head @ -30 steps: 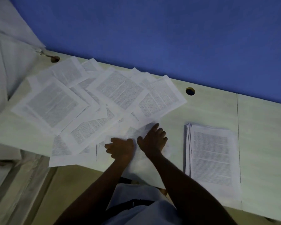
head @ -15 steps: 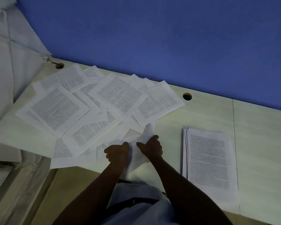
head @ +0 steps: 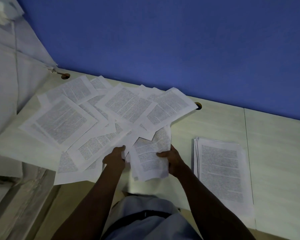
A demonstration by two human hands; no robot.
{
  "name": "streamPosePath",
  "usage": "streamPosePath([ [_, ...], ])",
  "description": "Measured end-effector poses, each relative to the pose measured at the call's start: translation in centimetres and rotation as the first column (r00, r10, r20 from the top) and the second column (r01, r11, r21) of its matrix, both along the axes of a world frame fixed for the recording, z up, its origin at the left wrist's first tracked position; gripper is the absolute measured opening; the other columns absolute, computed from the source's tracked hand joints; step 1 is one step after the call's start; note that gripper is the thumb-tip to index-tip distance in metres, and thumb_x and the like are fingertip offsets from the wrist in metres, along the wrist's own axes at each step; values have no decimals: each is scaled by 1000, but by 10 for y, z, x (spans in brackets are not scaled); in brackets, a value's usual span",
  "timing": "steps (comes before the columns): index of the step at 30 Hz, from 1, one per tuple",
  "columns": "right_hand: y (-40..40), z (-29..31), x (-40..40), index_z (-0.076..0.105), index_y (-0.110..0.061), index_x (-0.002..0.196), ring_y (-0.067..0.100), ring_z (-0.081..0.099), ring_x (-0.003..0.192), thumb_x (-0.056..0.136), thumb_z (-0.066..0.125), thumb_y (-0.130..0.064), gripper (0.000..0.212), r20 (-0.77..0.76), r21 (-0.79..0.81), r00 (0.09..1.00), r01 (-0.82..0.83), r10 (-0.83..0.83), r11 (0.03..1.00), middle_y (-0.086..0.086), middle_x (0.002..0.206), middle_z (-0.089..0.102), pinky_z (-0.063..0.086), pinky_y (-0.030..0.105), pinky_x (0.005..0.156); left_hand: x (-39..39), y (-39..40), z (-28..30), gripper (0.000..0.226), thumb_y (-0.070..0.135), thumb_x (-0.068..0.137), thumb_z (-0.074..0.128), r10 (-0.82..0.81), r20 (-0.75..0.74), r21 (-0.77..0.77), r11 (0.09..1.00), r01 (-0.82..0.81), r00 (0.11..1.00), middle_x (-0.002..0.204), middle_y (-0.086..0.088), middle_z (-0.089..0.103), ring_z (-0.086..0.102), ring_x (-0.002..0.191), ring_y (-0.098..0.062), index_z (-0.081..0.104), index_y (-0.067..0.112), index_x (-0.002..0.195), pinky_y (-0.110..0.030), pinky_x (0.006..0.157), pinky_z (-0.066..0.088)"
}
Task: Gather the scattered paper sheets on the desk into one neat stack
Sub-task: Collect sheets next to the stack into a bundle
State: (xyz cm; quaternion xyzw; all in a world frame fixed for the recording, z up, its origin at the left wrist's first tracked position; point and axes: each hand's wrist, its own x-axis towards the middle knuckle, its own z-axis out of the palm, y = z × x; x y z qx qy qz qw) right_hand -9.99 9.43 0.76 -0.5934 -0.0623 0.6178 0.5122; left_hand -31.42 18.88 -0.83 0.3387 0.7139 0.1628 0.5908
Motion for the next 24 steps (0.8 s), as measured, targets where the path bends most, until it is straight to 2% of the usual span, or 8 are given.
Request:
streamPosePath([
  [2, -1, -1, 6, 66, -6, 126, 47, 63, 117, 57, 74, 7, 71, 19, -7, 1000, 9, -9, 1000, 22, 123, 71, 53, 61, 101, -2, 8, -2, 33, 19, 85, 72, 79, 65, 28, 996, -81, 995, 119, -7, 60, 71, 93, -6, 68, 24, 117, -17, 77, 56],
  [4, -2, -2, 14, 69, -7, 120, 46, 64, 113, 56, 73, 9, 67, 67, -37, 997, 40, -37, 999, 21, 119, 72, 56, 57, 97, -5, 16, -4, 46, 10, 91, 68, 85, 25, 59, 994, -87, 996, 130, -16, 61, 68, 103, -18, 57, 6, 136, -26, 87, 57],
  [7, -9, -12, 24, 70, -10, 116, 50, 63, 114, 48, 81, -2, 70, 132, -73, 987, 102, -92, 992, 21, 115, 73, 55, 64, 95, -18, 31, -27, 51, 21, 91, 71, 51, -133, 171, 985, -28, 990, 130, -19, 62, 58, 123, -31, 57, 8, 139, -37, 99, 48],
  [14, -22, -19, 24, 70, -8, 109, 42, 69, 100, 63, 72, -6, 46, 174, -71, 912, 388, -372, 919, 23, 112, 73, 59, 49, 83, -12, 42, -10, 44, 37, 97, 60, 307, -1, 211, 930, -300, 952, 126, -17, 60, 55, 125, -34, 58, 8, 130, -44, 97, 48],
  [16, -24, -20, 25, 69, -4, 111, 41, 68, 102, 69, 72, -1, 42, 128, -108, 916, 395, -381, 913, 24, 117, 71, 58, 45, 82, -5, 46, -5, 37, 35, 96, 64, 455, 207, 122, 866, -485, 866, 114, -19, 63, 61, 112, -35, 61, 3, 116, -39, 89, 51],
  [18, -27, -12, 25, 68, 3, 118, 48, 63, 114, 60, 79, -2, 60, 65, -146, 952, 307, -301, 940, 25, 120, 70, 59, 55, 89, 1, 45, 10, 24, 23, 95, 65, 642, 465, -60, 710, -702, 610, 112, -15, 64, 64, 103, -30, 60, 7, 112, -27, 79, 56],
  [21, -34, -2, 26, 66, 2, 120, 47, 61, 114, 56, 75, -1, 65, 0, -109, 971, 238, -240, 965, 25, 117, 68, 59, 57, 87, 12, 53, 28, 34, 18, 89, 62, 754, 584, -289, 540, -790, 301, 120, -21, 68, 69, 104, -37, 63, -1, 117, -44, 81, 62],
  [24, -41, 3, 30, 62, -2, 125, 42, 59, 109, 61, 71, -4, 65, -44, -22, 942, 333, -334, 942, 18, 113, 66, 60, 45, 73, 23, 59, 43, 46, 21, 83, 66, 702, 635, -216, 562, -799, 322, 123, -21, 67, 67, 110, -40, 62, 1, 125, -50, 87, 59],
])
